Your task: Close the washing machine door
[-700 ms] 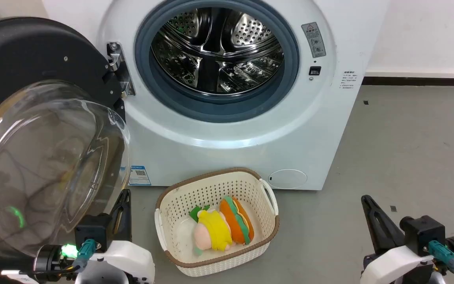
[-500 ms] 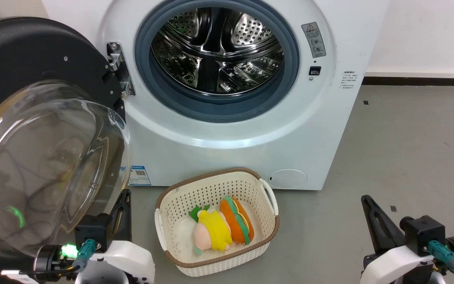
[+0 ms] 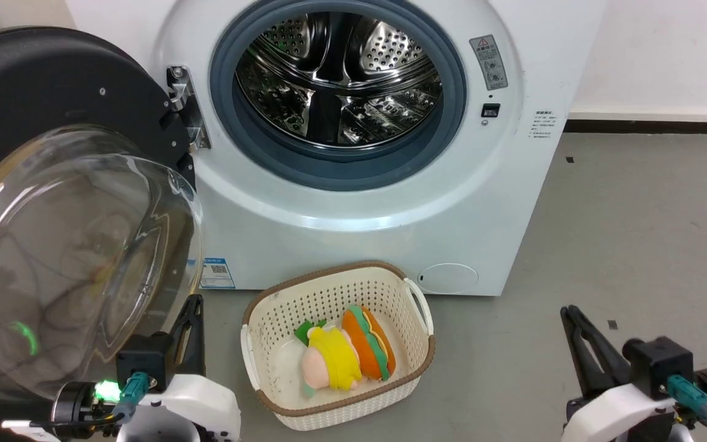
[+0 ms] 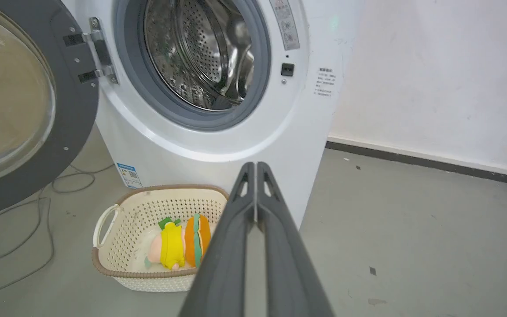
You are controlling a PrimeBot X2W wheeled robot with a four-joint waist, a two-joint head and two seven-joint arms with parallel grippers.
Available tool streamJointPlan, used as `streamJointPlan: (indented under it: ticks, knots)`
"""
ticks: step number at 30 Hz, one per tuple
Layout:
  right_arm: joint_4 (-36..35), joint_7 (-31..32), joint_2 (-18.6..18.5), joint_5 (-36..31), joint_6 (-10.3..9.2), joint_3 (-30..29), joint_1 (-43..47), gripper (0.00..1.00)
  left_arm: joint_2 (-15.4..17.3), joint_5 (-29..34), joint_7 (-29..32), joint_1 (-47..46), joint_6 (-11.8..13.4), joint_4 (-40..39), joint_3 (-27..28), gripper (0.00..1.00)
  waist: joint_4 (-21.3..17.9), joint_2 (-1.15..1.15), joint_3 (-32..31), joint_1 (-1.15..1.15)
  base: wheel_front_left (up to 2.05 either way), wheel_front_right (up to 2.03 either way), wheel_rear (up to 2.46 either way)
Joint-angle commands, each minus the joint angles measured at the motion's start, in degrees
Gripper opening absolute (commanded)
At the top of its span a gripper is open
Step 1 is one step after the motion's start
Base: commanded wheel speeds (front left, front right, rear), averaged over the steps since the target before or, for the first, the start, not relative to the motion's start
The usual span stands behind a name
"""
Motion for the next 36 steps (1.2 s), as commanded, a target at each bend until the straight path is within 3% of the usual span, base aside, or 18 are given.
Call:
streamJointPlan:
  ticks: [1, 14, 15, 16, 17, 36]
  knots:
    - [0.3, -0.1, 0.0, 0.1, 0.00, -0.1, 0.0, 1.00, 0.0, -0.1, 0.0, 0.0, 0.0, 0.1, 0.0, 1.00, 0.0, 0.00, 0.0, 0.00, 0.00, 0.00, 0.00]
    - [0.5, -1.5, 0.0, 2.3, 0.00, -0.9, -0.1, 1.00, 0.0, -0.4, -1.5, -0.3, 1.7, 0.4, -0.7, 1.00, 0.1, 0.00, 0.2, 0.00, 0.00, 0.00, 0.00]
    - [0.5, -1.6, 0.0, 2.5, 0.00, -0.9, -0.1, 1.00, 0.0, -0.3, -1.6, -0.3, 1.8, 0.4, -0.7, 0.87, 0.1, 0.00, 0.2, 0.00, 0.00, 0.00, 0.00]
    - [0.5, -1.7, 0.0, 2.8, 0.01, -0.9, -0.1, 1.00, 0.0, -0.3, -1.7, -0.4, 2.0, 0.4, -0.8, 0.21, 0.2, 0.00, 0.2, 0.00, 0.00, 0.00, 0.00]
    - [0.5, -1.8, 0.0, 3.0, 0.01, -1.0, -0.1, 1.00, 0.0, -0.3, -1.8, -0.4, 2.1, 0.4, -0.9, 0.00, 0.2, 0.00, 0.3, 0.00, 0.00, 0.00, 0.00]
    - [0.6, -4.1, 0.1, 6.5, 0.01, -1.9, -0.4, 1.00, 1.0, -0.7, -4.1, -3.7, 3.4, -4.0, -0.8, 0.00, 4.2, 0.00, 1.1, 0.00, 0.00, 0.00, 0.00]
